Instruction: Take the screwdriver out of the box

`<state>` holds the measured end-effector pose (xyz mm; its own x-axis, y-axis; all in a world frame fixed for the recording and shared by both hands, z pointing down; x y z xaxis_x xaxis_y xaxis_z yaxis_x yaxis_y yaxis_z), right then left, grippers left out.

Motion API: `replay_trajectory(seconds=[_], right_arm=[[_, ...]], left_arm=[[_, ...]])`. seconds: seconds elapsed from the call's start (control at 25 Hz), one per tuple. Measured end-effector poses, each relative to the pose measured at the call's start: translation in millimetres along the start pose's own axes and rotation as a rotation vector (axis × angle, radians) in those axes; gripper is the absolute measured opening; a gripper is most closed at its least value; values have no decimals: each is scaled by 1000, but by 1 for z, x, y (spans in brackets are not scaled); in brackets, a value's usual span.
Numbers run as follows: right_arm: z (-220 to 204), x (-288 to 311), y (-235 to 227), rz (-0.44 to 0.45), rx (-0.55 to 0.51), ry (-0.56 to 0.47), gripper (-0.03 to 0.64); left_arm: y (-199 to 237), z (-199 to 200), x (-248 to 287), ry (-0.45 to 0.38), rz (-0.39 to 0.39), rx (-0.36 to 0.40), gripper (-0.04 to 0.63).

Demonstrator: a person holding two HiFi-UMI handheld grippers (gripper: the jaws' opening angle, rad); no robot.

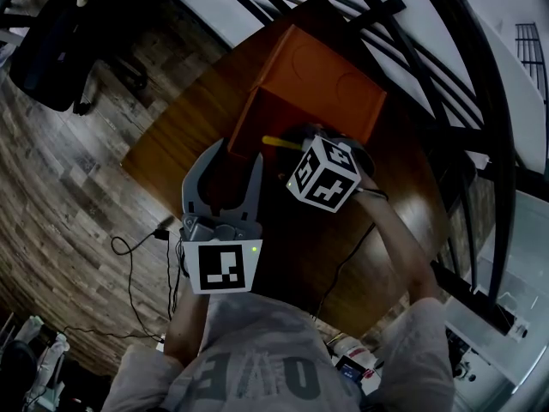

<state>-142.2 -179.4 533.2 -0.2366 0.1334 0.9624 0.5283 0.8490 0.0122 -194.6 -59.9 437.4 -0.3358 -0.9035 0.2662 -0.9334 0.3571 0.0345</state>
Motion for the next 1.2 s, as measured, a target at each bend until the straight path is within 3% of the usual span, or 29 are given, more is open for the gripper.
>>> replay_trajectory(seconds=[0.84, 1.2], right_arm=[[0, 0, 0, 14, 38, -3, 81], [5, -13, -6, -1, 93, -50, 81]], left_arm=[[-1, 2, 6, -2, -6, -3, 163], [-5, 13, 8, -22, -28, 18, 163]])
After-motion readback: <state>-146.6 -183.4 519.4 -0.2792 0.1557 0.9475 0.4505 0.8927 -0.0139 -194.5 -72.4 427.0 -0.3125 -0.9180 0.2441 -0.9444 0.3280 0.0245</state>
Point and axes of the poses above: the fingertips, and each gripper's own axes: x forward along the fingers, y to its left, z out of its top, the point moved 6 cm from there along -x, backward along the fingers, and after that the axes turned 4 degrees about x, right-handed, at the moved point
